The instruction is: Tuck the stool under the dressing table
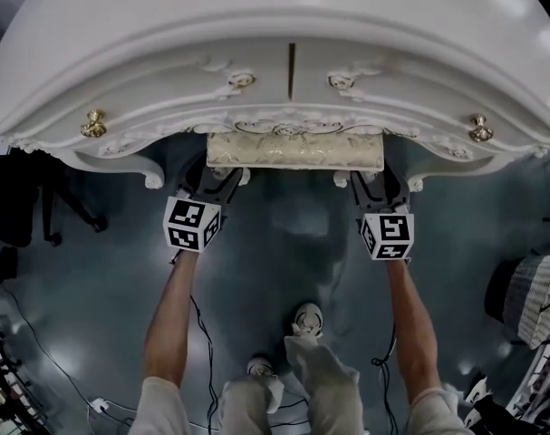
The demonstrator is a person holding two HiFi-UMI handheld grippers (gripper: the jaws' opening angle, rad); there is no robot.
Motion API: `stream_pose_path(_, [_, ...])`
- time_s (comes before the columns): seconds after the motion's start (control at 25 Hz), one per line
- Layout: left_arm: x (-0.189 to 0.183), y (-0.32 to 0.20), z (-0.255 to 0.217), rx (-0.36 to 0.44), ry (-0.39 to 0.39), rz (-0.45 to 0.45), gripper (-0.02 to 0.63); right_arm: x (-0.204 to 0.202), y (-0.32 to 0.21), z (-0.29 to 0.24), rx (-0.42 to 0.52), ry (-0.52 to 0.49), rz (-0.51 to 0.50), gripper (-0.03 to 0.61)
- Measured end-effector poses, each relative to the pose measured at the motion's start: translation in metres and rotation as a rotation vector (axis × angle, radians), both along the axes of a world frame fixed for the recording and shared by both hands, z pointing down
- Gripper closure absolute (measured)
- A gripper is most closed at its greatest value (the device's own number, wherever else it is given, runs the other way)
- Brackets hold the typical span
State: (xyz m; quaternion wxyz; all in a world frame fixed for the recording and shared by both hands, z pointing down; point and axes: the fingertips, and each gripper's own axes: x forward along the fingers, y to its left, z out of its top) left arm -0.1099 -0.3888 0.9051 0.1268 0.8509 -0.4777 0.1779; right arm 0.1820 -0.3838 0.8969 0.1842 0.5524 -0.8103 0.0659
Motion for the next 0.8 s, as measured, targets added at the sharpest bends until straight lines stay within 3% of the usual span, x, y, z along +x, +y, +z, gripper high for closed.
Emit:
stream_pose_path(0.56, [0.003, -0.017, 0.000, -0.021, 0.011, -0.001, 0.314, 0.003, -0.019, -0.001, -0.008, 0.014, -0.007, 0.299])
stream_pose_path(0.8, [-0.003, 0.001, 0.000, -0.072, 0.060, -0.048, 0.316, 0.012, -0.004, -0.005, -0.059, -0.016, 0.028, 0.296])
